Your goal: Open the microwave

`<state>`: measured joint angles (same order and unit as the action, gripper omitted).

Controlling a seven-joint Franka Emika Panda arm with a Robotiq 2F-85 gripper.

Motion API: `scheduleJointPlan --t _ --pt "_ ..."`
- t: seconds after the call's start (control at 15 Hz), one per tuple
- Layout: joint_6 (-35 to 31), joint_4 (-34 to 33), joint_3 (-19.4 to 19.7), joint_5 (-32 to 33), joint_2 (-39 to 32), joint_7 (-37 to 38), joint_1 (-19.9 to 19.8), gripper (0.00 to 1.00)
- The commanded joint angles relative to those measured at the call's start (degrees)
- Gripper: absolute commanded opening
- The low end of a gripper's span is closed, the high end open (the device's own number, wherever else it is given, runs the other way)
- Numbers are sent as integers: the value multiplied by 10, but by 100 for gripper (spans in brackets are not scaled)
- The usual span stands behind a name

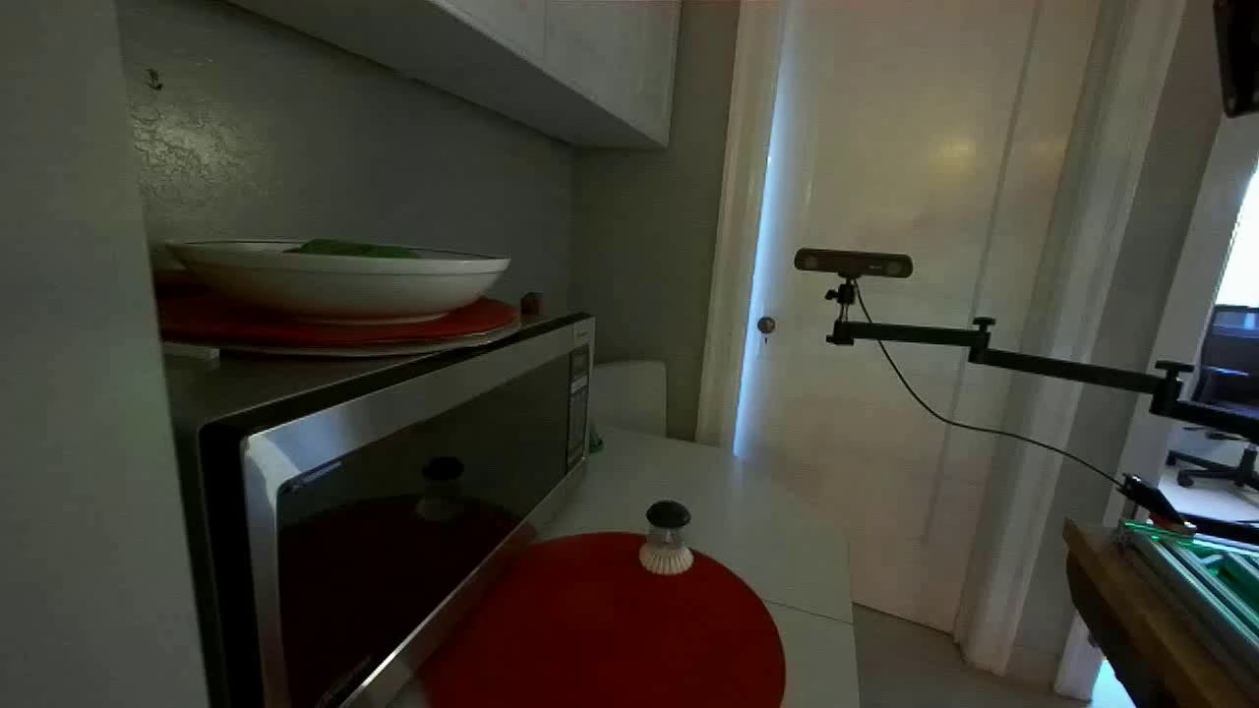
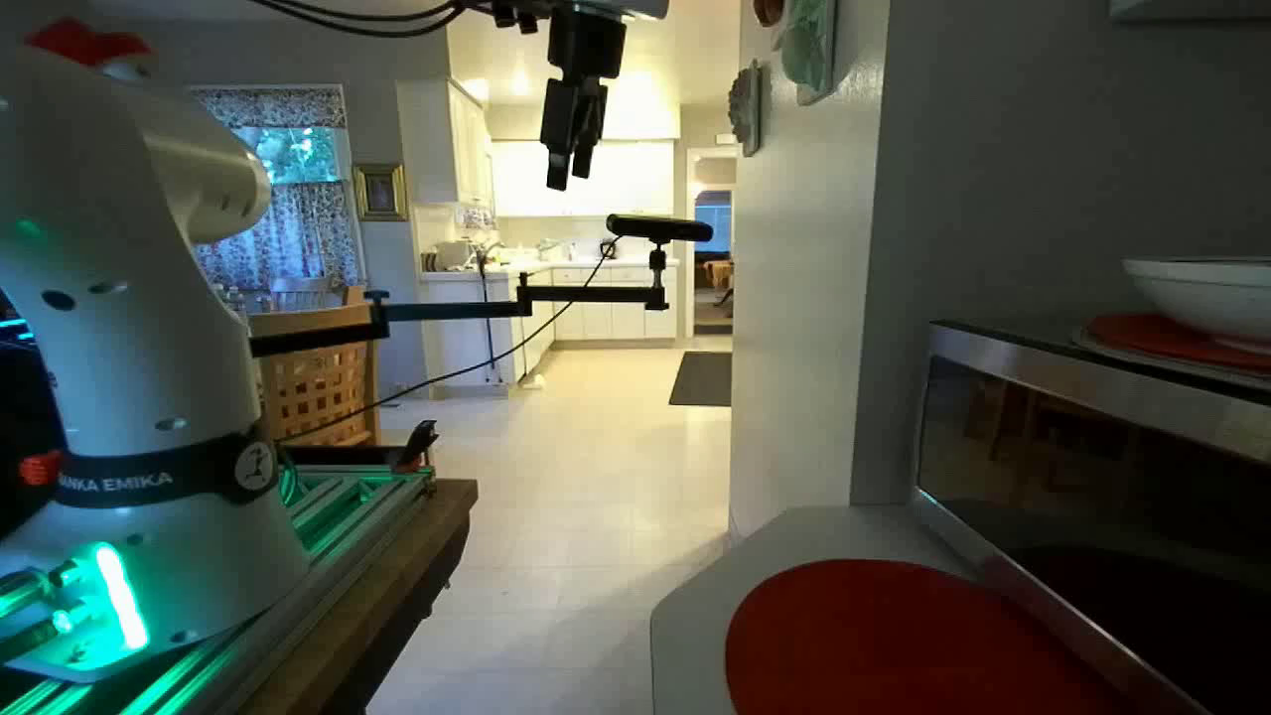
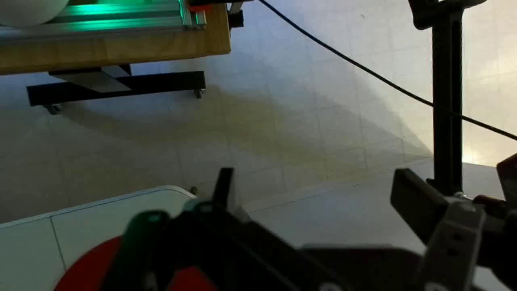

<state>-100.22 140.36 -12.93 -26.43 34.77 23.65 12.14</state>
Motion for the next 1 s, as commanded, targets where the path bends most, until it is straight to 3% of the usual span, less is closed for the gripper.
scheduleJointPlan --t 0.0,0.6,0.93 --pt "3 -1 -8 -4 1 -4 -10 100" --pt "3 -1 -8 -4 1 -4 -10 100" --pt "-47 15 -1 22 16 10 -52 100"
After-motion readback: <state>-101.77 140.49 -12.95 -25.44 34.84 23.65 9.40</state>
